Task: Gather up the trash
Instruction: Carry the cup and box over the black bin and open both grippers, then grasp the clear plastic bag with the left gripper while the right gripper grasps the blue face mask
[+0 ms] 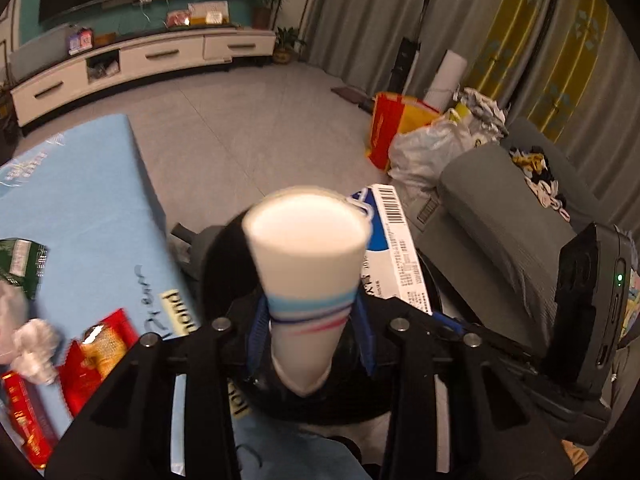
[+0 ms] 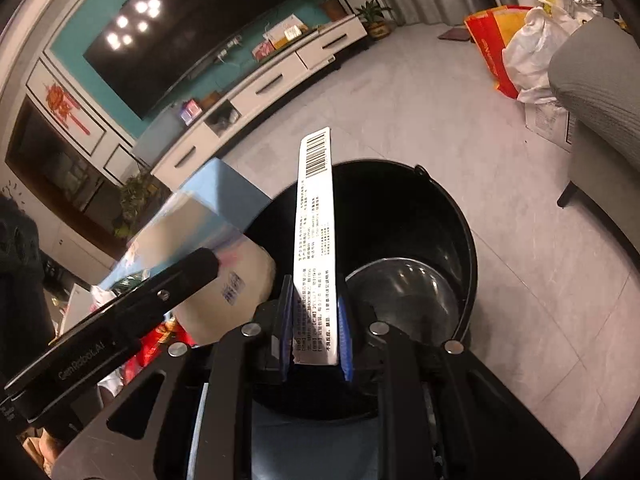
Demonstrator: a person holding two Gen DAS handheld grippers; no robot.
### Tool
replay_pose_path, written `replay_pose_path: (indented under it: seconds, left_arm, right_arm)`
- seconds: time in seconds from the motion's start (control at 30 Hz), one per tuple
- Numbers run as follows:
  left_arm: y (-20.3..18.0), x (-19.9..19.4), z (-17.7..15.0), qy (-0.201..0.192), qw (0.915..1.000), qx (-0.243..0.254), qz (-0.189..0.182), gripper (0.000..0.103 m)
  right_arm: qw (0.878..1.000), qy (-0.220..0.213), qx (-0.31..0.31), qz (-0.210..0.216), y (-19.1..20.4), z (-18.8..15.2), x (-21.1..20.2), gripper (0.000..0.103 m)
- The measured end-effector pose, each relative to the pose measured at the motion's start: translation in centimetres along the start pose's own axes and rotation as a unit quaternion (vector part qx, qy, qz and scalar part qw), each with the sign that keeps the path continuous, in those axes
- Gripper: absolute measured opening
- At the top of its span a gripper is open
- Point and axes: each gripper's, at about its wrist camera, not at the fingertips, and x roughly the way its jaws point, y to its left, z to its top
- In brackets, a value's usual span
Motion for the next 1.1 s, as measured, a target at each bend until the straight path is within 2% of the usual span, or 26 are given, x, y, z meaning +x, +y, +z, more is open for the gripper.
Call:
replay_pose_path:
  seconds: [0.03, 0.07, 0.1, 0.17, 0.27, 0.4, 0.47, 0.5, 0.6, 0.73, 0.87, 1.0, 1.1]
  left_arm:
    - [0.1, 0.4, 0.1, 0.002, 1.0000, -0.002, 0.004, 0.067]
    - [0.2, 0.6, 0.2, 0.000, 1.0000, -0.003, 0.006, 0.074]
    - [0.4, 0.7, 0.2, -0.002, 1.0000, -0.003, 0.003, 0.074]
    - [0.8, 0.1, 0.2, -0.008, 0.9999, -0.006, -0.003, 0.076]
    - [1.4, -1.5, 0.4, -0.022, 0.9996, -0.007, -0.014, 0.086]
    - [2.0, -6.0, -0.7, -0.049, 0.9988, 0.010, 0.003, 0.098]
    - [2.3, -8.4, -1.9, -0.059, 0.9977, 0.017, 0.027, 0.100]
    - [2.4, -10.0, -3.3, -0.063, 0.9960, 0.026, 0.059, 0.100]
    - [3.2, -13.0, -7.0, -0.065, 0.9922, 0.034, 0.101, 0.100]
    - [5.6, -16.9, -12.4, -0.054, 0.9918, 0.000, 0.116, 0.100]
    - [8.6, -20.3, -16.6, -0.056, 0.9851, -0.049, 0.155, 0.100]
    - [11.3, -23.6, -19.3, -0.078, 0.9690, -0.110, 0.207, 0.100]
    - [13.1, -26.2, -21.4, -0.105, 0.9582, -0.151, 0.219, 0.100]
  right_arm:
    - [1.000, 0.004, 0.005, -0.004, -0.5, 0.1, 0.3, 0.026]
    - [1.000, 0.003, 0.012, -0.007, -0.9, 0.2, 0.4, 0.034]
    - [1.000, 0.002, 0.016, -0.009, -1.0, 0.1, 0.2, 0.039]
    - [1.000, -0.005, 0.024, -0.008, -1.5, 0.1, -0.3, 0.042]
    - [0.999, -0.014, 0.031, -0.001, -1.8, 0.0, -1.5, 0.045]
    - [0.999, -0.023, 0.032, 0.014, -1.6, -0.8, -3.7, 0.055]
    - [0.999, -0.021, 0.034, 0.023, -1.3, -1.5, -4.4, 0.058]
    - [0.999, -0.017, 0.032, 0.032, -1.0, -2.2, -4.9, 0.060]
    - [0.999, 0.000, 0.009, 0.037, 0.5, -4.0, -5.6, 0.065]
    - [0.997, 0.036, -0.031, 0.054, 3.7, -6.2, -5.4, 0.066]
    - [0.992, 0.074, -0.071, 0.071, 7.9, -8.7, -4.7, 0.068]
    - [0.984, 0.103, -0.112, 0.089, 12.3, -10.8, -4.0, 0.068]
    - [0.979, 0.116, -0.139, 0.094, 14.8, -12.3, -3.6, 0.068]
